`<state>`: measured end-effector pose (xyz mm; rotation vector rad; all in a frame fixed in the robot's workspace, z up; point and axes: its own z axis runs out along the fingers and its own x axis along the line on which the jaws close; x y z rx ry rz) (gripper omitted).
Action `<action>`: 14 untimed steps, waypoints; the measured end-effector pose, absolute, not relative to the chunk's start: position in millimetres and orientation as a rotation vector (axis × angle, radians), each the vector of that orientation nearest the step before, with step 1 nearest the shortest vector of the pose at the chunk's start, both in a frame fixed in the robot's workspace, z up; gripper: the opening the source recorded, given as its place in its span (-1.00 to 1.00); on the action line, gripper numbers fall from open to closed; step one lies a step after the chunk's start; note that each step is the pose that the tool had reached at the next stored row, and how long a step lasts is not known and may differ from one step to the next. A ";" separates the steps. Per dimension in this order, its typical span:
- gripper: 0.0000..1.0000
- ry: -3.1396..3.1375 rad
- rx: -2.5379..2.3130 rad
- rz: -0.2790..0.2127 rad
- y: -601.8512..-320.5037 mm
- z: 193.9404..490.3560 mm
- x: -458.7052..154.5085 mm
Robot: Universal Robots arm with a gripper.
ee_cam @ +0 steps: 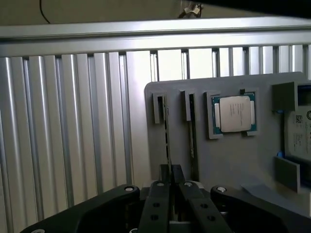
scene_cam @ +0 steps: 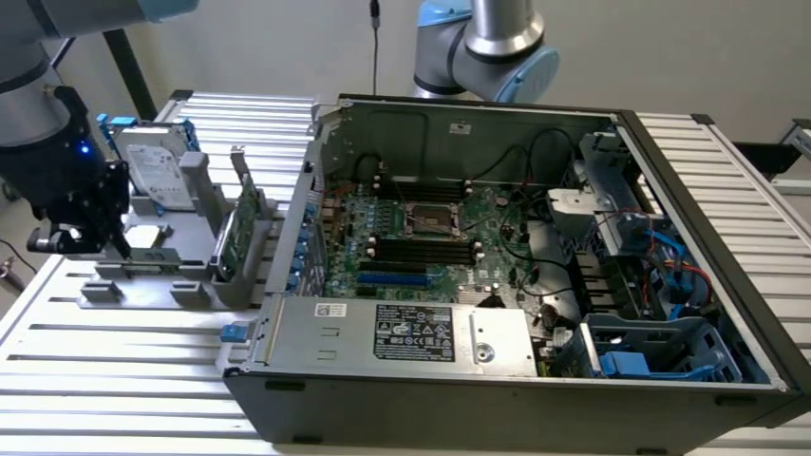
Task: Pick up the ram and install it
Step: 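Pick up the ram and move it above insertion slot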
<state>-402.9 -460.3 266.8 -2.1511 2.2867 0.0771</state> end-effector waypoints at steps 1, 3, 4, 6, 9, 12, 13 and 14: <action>-0.73 2.287 -2.151 0.077 -460.3 269.3 -401.5; -0.73 2.286 -2.151 0.077 -460.3 274.0 -397.5; -0.73 2.286 -2.151 0.077 -460.3 276.4 -395.1; -0.73 2.286 -2.151 0.078 -460.3 281.5 -389.4; -0.73 2.286 -2.151 0.078 -460.3 291.5 -380.0; -0.73 2.285 -2.151 0.079 -460.3 303.9 -369.7; -0.73 2.285 -2.151 0.080 -460.3 307.9 -366.1; -0.73 2.284 -2.151 0.080 -460.3 312.0 -362.6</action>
